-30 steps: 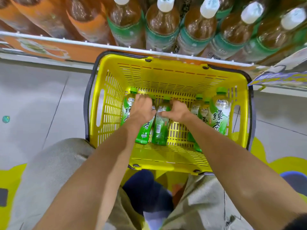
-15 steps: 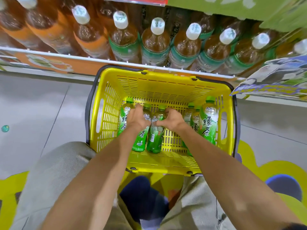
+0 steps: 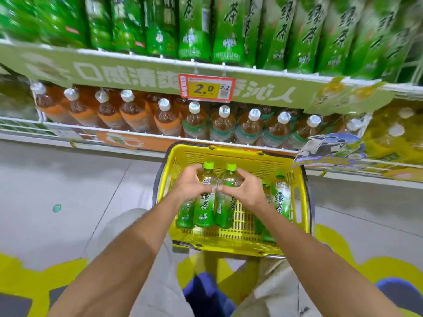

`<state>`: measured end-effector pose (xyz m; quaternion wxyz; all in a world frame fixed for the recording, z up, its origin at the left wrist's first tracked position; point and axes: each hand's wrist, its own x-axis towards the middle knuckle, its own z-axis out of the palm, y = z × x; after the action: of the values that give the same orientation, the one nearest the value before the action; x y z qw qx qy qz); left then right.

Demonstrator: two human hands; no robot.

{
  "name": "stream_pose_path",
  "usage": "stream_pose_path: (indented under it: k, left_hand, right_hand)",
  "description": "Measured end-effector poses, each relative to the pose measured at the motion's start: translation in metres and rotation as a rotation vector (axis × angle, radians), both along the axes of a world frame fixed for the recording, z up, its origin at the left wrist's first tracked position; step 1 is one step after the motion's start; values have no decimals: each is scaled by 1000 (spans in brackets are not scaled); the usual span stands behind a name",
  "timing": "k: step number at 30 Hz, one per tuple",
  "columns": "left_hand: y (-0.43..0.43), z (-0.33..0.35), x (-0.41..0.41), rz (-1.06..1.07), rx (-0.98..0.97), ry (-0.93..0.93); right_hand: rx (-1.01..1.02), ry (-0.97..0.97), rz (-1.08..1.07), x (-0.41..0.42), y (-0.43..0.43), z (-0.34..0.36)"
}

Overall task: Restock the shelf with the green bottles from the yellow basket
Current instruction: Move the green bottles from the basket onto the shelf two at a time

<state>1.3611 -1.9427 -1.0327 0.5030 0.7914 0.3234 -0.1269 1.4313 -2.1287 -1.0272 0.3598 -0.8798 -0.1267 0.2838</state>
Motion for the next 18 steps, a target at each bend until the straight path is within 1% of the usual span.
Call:
stream_pose_path:
  k: [4, 7, 12, 15, 18]
  left_hand:
    - [1, 69, 18, -12, 26, -137]
    - [-4, 127, 23, -47, 97, -269]
    - [-12, 198, 31, -95, 148, -413]
    - [-20, 239, 42, -114, 212, -500]
    - [-28, 283, 57, -119, 263, -557]
  right_hand:
    - [71, -119, -41, 15, -5, 70]
    - [121, -226, -56, 21, -12, 122]
    - [167, -404, -78, 25, -27, 200]
    - [200, -512, -76, 33, -37, 241]
    - [218, -578, -84, 48, -44, 278]
